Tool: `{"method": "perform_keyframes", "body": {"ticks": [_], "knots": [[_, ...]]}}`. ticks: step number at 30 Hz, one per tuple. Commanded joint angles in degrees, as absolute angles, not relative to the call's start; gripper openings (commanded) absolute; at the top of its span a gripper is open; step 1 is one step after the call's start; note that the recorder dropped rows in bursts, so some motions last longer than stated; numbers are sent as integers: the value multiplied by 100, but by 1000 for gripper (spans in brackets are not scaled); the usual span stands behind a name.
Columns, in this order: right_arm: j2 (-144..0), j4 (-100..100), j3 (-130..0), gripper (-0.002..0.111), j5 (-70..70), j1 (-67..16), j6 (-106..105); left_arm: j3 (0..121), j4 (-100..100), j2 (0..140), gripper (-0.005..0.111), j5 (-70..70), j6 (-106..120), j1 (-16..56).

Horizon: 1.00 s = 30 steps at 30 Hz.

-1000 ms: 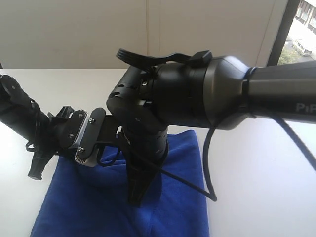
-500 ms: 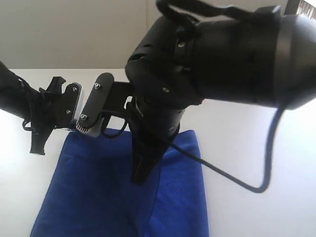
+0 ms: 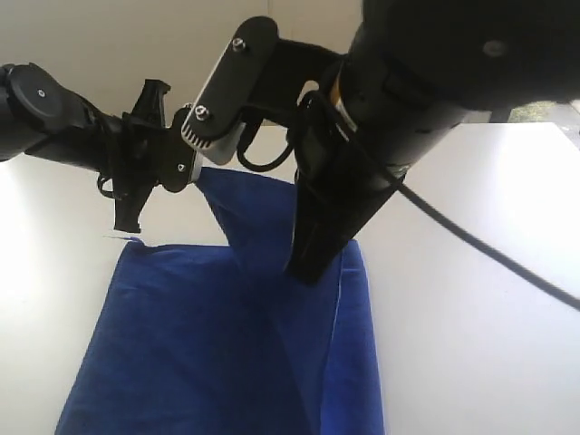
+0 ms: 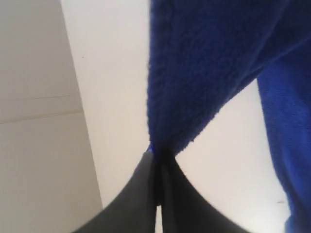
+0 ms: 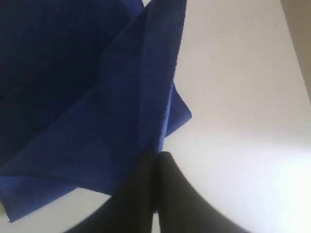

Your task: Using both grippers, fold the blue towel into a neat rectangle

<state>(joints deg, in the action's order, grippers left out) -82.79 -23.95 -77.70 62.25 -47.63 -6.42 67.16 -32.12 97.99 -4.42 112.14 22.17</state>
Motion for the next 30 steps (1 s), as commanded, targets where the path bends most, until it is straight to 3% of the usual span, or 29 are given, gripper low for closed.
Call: {"method": "perform_keyframes", "body": {"ticks": [1,9,30], "knots": [[-8070,-1850,-7761,0,6263,-4737,-659,6800,-3324,9741,0,-43,12123,2248],[-8427,-375,-7761,0,5728,-4759,-1391,6800,-3287,9904,0,32,12123,2143],[-9942,1047,-7761,0,3960,-5159,-1707,6721,-2671,10244,0,-691,12123,1504]]}}
